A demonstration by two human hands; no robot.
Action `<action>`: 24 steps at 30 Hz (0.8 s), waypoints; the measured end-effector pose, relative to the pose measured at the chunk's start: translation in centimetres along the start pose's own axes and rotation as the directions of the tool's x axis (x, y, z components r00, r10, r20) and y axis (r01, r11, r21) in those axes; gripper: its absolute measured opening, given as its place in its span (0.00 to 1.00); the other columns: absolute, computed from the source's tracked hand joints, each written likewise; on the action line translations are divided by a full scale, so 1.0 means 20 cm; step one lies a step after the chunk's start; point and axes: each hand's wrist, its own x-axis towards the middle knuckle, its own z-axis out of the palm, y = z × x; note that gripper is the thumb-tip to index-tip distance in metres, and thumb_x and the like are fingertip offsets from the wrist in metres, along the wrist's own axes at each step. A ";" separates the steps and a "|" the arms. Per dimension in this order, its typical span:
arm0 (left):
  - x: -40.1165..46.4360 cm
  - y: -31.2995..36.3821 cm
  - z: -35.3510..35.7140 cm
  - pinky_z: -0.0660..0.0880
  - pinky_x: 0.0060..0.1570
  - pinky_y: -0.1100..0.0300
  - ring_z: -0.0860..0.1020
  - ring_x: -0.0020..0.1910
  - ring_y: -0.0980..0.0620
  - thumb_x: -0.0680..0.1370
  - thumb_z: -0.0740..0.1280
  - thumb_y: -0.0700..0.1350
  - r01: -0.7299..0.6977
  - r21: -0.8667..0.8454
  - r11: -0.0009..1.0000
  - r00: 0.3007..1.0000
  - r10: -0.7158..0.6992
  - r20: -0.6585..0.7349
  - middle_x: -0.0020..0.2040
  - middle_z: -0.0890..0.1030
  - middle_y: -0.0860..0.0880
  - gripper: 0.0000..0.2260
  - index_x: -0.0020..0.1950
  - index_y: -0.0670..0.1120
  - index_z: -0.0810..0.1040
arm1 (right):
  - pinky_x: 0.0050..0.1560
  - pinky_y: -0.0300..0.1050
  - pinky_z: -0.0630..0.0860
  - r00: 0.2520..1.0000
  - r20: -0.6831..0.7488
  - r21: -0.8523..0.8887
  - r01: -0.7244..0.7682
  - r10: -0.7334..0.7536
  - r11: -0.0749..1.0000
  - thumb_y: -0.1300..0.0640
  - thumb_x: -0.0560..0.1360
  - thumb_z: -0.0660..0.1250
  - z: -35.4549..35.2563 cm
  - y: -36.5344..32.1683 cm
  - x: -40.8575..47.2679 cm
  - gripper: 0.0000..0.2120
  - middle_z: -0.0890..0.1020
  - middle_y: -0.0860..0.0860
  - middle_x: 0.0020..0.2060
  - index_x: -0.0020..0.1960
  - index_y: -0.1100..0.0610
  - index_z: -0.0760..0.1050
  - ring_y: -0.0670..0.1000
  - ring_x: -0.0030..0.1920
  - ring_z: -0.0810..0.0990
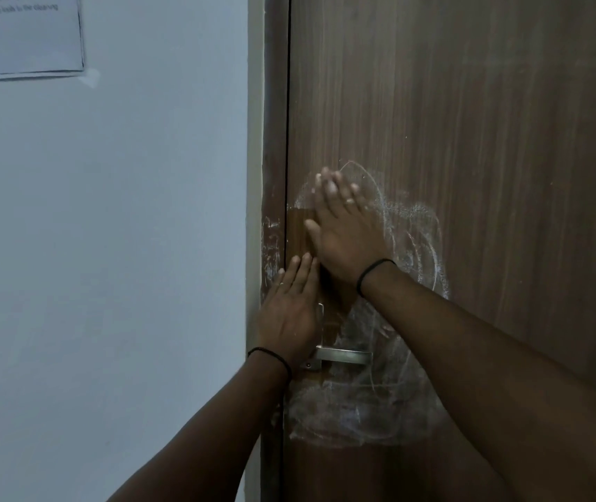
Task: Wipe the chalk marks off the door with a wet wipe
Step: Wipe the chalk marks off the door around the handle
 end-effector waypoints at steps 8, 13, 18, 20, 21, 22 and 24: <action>-0.01 -0.01 0.02 0.50 0.78 0.52 0.42 0.79 0.52 0.82 0.56 0.44 -0.008 -0.053 0.999 1.000 0.008 0.003 0.80 0.45 0.50 0.29 0.80 0.47 0.47 | 0.79 0.52 0.41 0.970 0.101 -0.037 0.226 -0.221 0.973 0.45 0.83 0.41 0.01 0.02 -0.11 0.29 0.47 0.51 0.80 0.81 0.56 0.44 0.49 0.80 0.44; -0.01 0.01 0.03 0.45 0.78 0.54 0.38 0.77 0.54 0.83 0.53 0.45 0.032 -0.013 0.999 0.999 -0.032 0.026 0.79 0.42 0.51 0.28 0.80 0.48 0.43 | 0.79 0.52 0.39 0.999 0.007 0.029 -0.054 0.054 0.998 0.45 0.84 0.42 -0.07 0.01 0.05 0.30 0.46 0.54 0.80 0.80 0.59 0.43 0.52 0.80 0.43; 0.01 0.01 -0.02 0.52 0.77 0.52 0.46 0.80 0.51 0.81 0.55 0.43 0.005 -0.003 1.000 1.000 -0.005 0.015 0.81 0.51 0.51 0.28 0.80 0.49 0.51 | 0.79 0.51 0.39 0.984 0.100 0.009 0.150 -0.151 0.989 0.43 0.84 0.41 -0.04 -0.09 0.03 0.31 0.44 0.51 0.80 0.81 0.57 0.43 0.50 0.80 0.41; 0.01 0.01 -0.03 0.50 0.77 0.53 0.44 0.79 0.51 0.81 0.54 0.43 0.015 0.014 1.000 0.999 -0.015 0.037 0.81 0.48 0.51 0.28 0.81 0.50 0.48 | 0.79 0.51 0.39 0.985 0.101 -0.013 0.139 -0.137 0.990 0.42 0.84 0.41 -0.04 -0.06 0.02 0.30 0.44 0.51 0.80 0.81 0.56 0.42 0.49 0.80 0.41; 0.01 0.02 -0.03 0.48 0.78 0.53 0.43 0.79 0.51 0.81 0.54 0.43 0.025 0.023 0.999 0.999 -0.026 0.048 0.81 0.46 0.51 0.29 0.81 0.49 0.47 | 0.79 0.52 0.40 0.991 0.086 -0.022 0.107 -0.104 0.994 0.42 0.83 0.41 -0.06 -0.03 0.03 0.31 0.44 0.52 0.80 0.81 0.57 0.41 0.50 0.80 0.41; 0.01 0.02 -0.02 0.47 0.78 0.54 0.42 0.79 0.51 0.82 0.54 0.43 0.034 0.030 0.999 0.998 -0.036 0.057 0.81 0.45 0.50 0.29 0.80 0.49 0.46 | 0.79 0.52 0.40 0.995 0.070 -0.027 0.068 -0.066 0.997 0.42 0.83 0.41 -0.08 0.00 0.05 0.31 0.44 0.53 0.80 0.80 0.57 0.41 0.51 0.80 0.41; 0.01 0.02 -0.02 0.46 0.78 0.53 0.42 0.79 0.51 0.82 0.54 0.44 0.051 0.036 0.998 0.996 -0.053 0.065 0.81 0.45 0.50 0.28 0.80 0.48 0.46 | 0.79 0.52 0.39 0.999 0.052 -0.017 -0.009 0.010 1.000 0.41 0.83 0.40 -0.12 0.06 0.10 0.32 0.43 0.53 0.80 0.80 0.58 0.39 0.52 0.80 0.41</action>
